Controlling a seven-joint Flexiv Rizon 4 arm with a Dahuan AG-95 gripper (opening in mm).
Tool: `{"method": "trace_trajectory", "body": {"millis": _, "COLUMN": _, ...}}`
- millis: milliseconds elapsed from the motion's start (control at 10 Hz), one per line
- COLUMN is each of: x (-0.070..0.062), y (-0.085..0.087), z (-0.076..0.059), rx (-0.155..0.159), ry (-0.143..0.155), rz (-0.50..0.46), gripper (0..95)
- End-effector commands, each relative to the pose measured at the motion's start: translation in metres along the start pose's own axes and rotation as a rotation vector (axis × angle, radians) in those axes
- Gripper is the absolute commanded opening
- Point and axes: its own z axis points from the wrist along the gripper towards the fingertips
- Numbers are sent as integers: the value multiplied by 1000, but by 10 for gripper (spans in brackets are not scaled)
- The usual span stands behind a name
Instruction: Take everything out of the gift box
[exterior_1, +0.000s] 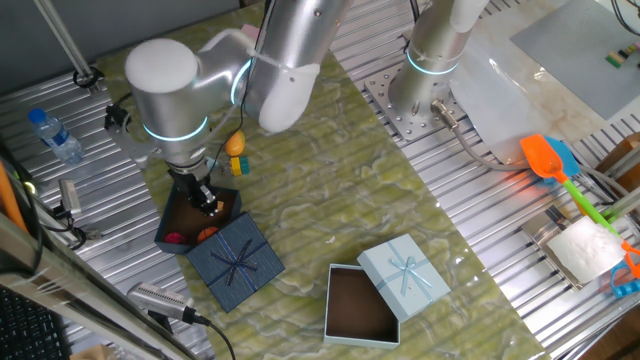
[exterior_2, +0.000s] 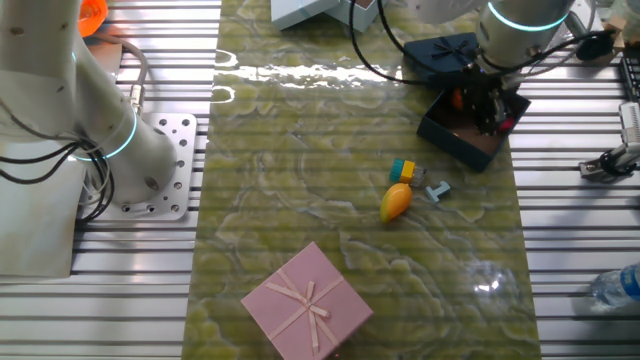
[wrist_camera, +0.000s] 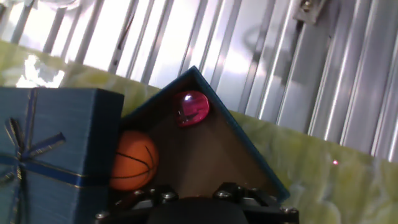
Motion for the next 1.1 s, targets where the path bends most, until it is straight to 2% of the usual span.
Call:
{"method": "trace_trajectory", "body": {"millis": 100, "x": -1, "y": -3, "z": 11, "rx": 6, "ry": -12, "rz": -148, "gripper": 570}}
{"method": "trace_trajectory", "body": {"millis": 300, "x": 3, "y": 2, "z": 20, "rx": 2, "ry": -14, "rz": -190, "gripper": 570}}
{"method": "trace_trajectory", "body": {"millis": 500, "x": 6, "y": 4, "z": 24, "rx": 1, "ry": -16, "rz": -243, "gripper": 570}}
{"method": "trace_trajectory", "body": {"millis": 600, "x": 7, "y": 4, "z": 24, "rx": 0, "ry": -17, "rz": -267, "gripper": 760}}
{"method": "trace_trajectory", "body": {"millis": 1100, "x": 9, "y": 6, "z": 27, "rx": 0, "ry": -9, "rz": -347, "gripper": 760}}
